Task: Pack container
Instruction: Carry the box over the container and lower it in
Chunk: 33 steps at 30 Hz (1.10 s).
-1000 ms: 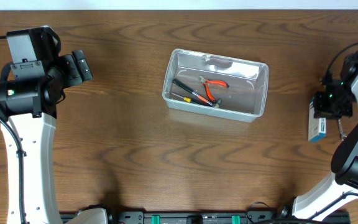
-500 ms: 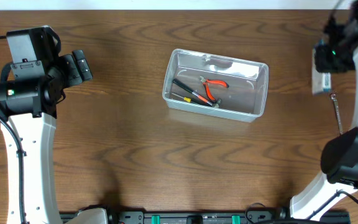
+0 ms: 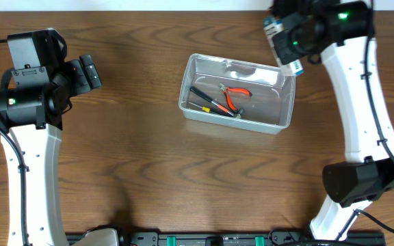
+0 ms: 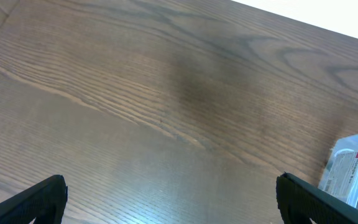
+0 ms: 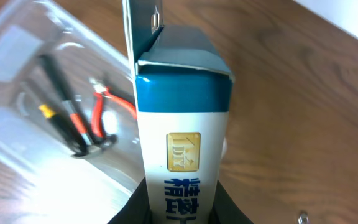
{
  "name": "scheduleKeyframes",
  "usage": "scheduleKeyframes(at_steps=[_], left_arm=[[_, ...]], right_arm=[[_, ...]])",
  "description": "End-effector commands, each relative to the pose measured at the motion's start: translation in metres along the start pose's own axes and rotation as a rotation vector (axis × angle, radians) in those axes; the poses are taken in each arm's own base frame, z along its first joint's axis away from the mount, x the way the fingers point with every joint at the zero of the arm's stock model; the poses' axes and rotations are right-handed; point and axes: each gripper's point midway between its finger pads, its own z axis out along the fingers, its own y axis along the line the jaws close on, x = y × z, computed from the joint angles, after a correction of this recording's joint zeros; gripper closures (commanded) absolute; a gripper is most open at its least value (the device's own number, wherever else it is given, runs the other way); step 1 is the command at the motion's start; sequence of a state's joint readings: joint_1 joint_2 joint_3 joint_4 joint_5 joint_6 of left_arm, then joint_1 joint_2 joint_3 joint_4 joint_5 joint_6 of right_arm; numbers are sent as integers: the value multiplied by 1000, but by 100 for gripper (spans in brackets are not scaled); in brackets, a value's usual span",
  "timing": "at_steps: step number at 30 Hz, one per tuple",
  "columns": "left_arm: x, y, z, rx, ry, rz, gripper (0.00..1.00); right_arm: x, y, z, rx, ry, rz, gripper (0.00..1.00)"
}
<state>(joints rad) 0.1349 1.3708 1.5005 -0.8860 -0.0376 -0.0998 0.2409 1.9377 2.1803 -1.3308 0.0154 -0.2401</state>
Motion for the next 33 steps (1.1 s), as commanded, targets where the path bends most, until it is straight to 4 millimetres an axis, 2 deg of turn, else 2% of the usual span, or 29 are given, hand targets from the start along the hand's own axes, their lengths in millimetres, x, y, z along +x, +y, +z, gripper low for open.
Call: scheduleKeyframes(at_steps=[1,6,9,13,19,23,27,33], left_arm=[[-5,3,-3,-15,-16,11,2],[-5,3,-3,-14,-16,11,2],[-5,3,-3,-15,-16,11,2],[-5,3,-3,-15,-16,11,2],[-5,3,-3,-15,-16,11,2],[-5,3,-3,-15,-16,11,2],[-5,3,-3,-15,-16,11,2],[-5,3,-3,-14,-16,11,2]], right_arm=[[-14,22,-1,-16,-35,-90,99],[-22,54,13,-65,-35,-201,99],[-20,68,27,-99,-9,-238,99],[-13,81,55,-128,54,-257,99],[8,92,100,-172,177,-262,99],[23,101,123,-220,250,-259,99],[37,107,142,-253,316,-255,99],[51,109,155,-267,378,-254,99]])
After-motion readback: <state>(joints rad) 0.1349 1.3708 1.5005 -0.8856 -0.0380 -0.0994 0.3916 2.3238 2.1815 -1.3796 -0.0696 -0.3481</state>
